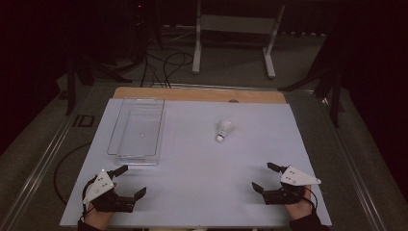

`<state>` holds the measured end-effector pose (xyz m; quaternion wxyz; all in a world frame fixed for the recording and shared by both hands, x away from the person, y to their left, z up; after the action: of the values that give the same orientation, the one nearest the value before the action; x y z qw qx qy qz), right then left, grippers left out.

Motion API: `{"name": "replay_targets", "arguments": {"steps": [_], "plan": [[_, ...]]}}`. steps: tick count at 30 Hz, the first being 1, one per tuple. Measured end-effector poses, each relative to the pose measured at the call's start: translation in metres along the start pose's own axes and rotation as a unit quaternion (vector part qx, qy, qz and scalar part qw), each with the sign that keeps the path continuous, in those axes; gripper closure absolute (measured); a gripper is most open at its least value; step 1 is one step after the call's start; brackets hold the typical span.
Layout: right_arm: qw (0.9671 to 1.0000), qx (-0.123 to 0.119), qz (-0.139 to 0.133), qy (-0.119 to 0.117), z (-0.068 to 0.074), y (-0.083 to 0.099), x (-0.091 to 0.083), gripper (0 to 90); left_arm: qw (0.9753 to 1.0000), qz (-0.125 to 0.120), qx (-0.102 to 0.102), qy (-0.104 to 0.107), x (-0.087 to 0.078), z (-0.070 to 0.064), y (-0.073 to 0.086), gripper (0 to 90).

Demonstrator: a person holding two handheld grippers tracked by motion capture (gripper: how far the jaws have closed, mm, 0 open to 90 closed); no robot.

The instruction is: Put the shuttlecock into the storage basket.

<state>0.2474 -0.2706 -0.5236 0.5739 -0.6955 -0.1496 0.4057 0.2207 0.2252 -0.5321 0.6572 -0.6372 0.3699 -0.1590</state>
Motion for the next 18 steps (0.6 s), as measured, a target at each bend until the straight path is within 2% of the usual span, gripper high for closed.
{"name": "replay_targets", "arguments": {"steps": [2, 6, 18], "plan": [[0.9999, -0.004, -0.006, 0.013, -0.0012, 0.002, 0.0013, 9.1, 1.0, 0.0, -0.002, -0.001, 0.0001, 0.0004, 0.0, 0.1], [0.9999, 0.0, -0.003, 0.016, -0.0022, 0.0038, 0.0014, 9.1, 1.0, 0.001, 0.0, -0.001, 0.0004, 0.0008, 0.0, 0.1], [0.9996, -0.013, 0.004, 0.023, 0.0, 0.0044, 0.0029, 9.1, 1.0, 0.004, -0.002, 0.005, 0.0017, 0.0009, 0.0003, 0.1]]}}
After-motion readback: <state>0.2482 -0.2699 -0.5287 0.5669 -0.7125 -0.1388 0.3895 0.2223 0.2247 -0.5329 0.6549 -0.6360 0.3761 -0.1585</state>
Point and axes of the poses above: each handheld gripper's, and its own axes: x roughly forward along the jaws, y roughly out of its underside, z roughly to its left, the point moved 3 cm from there along x, roughly forward along the jaws, and after that the axes turned 4 degrees about -z, right-handed, at the moved point
